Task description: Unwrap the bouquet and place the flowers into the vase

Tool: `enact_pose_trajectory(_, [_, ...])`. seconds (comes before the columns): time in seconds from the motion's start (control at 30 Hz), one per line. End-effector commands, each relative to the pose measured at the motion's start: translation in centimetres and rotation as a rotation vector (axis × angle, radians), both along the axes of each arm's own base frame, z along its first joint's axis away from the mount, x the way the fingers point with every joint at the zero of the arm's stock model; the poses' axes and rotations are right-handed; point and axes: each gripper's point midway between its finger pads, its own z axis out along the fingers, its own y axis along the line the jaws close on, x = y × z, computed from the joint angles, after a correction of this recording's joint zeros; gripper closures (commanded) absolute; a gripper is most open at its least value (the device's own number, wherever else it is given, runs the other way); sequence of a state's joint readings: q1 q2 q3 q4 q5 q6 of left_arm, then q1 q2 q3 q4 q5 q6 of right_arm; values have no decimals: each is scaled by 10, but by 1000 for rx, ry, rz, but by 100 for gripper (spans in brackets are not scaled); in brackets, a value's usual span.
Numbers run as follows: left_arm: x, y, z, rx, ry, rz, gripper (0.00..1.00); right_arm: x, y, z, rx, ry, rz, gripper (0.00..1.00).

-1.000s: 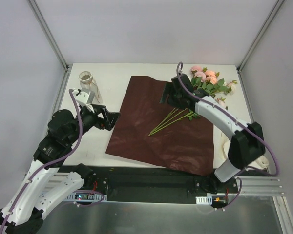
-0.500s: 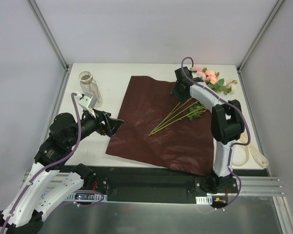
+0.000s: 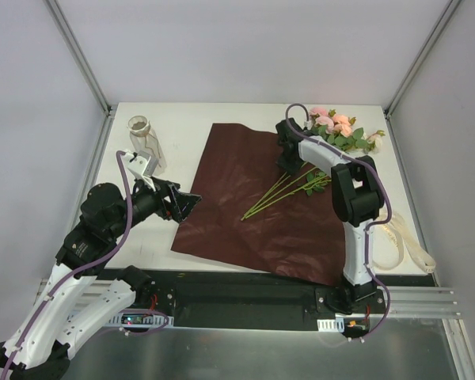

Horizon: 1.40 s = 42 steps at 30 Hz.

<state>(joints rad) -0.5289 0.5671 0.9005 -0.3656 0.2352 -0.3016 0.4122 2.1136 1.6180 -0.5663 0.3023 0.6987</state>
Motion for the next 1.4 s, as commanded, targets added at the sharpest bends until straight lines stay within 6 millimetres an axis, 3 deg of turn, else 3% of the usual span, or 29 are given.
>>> enact_pose_trajectory(0.0, [-4, -2, 3, -2, -14, -27, 21, 6, -1, 0, -22, -1, -14, 64])
enact_pose_trajectory(0.1, [-5, -2, 2, -6, -8, -28, 21, 6, -1, -5, -25, 6, -13, 67])
enact_pose_trajectory(0.17, [-6, -2, 2, -10, -6, -25, 21, 5, 0, -5, -21, 6, -12, 75])
enact_pose_trajectory(0.27, [-7, -2, 1, -14, 4, -27, 21, 5, 0, 5, -12, -19, -13, 85])
enact_pose_trajectory(0.37, [-7, -3, 1, -19, 9, -26, 21, 8, -3, 30, -4, -88, -11, 97])
enact_pose_trajectory(0.43, [-6, -4, 1, -20, 17, -33, 20, 12, -2, 57, 11, -162, 18, 99])
enact_pose_trajectory(0.47, [-5, -6, -1, -15, 27, -37, 20, 13, -1, 80, 34, -216, 35, 99])
enact_pose_trajectory(0.57, [-5, -11, -3, -26, 61, -50, 18, 14, 9, 113, 79, -327, 136, 99])
enact_pose_trajectory(0.63, [-4, -18, -5, -41, 109, -72, 15, 14, 15, 155, 125, -443, 199, 99])
enact_pose_trajectory(0.67, [-2, -22, -5, -45, 134, -82, 14, 7, 16, 158, 123, -456, 244, 99])
enact_pose_trajectory(0.73, [-4, -31, -4, -73, 184, -117, 14, -6, 28, 192, 204, -550, 325, 99])
enact_pose_trajectory(0.77, [-1, -36, -3, -78, 208, -128, 13, -20, 34, 183, 236, -532, 399, 99])
enact_pose_trajectory(0.83, [-4, -46, 1, -102, 250, -179, 13, -36, 43, 210, 297, -617, 484, 99])
enact_pose_trajectory(0.87, [0, -52, 3, -108, 268, -192, 13, -54, 50, 194, 342, -588, 549, 99])
enact_pose_trajectory(0.93, [-1, -59, 8, -133, 298, -228, 12, -74, 58, 217, 398, -690, 628, 99])
enact_pose_trajectory(1.0, [5, -68, 15, -156, 298, -252, 12, -105, 66, 215, 423, -718, 714, 99])
enact_pose_trajectory(1.07, [11, -76, 24, -189, 302, -272, 12, -127, 68, 231, 405, -786, 761, 99])
enact_pose_trajectory(1.13, [16, -82, 28, -218, 317, -278, 13, -153, 77, 223, 383, -786, 829, 99])
enact_pose_trajectory(1.17, [19, -87, 28, -225, 332, -290, 14, -169, 80, 234, 380, -828, 849, 99])
enact_pose_trajectory(1.23, [25, -93, 31, -245, 337, -308, 18, -186, 82, 230, 372, -841, 881, 99])
enact_pose_trajectory(1.37, [33, -109, 25, -257, 401, -360, 23, -223, 88, 246, 398, -905, 934, 99])
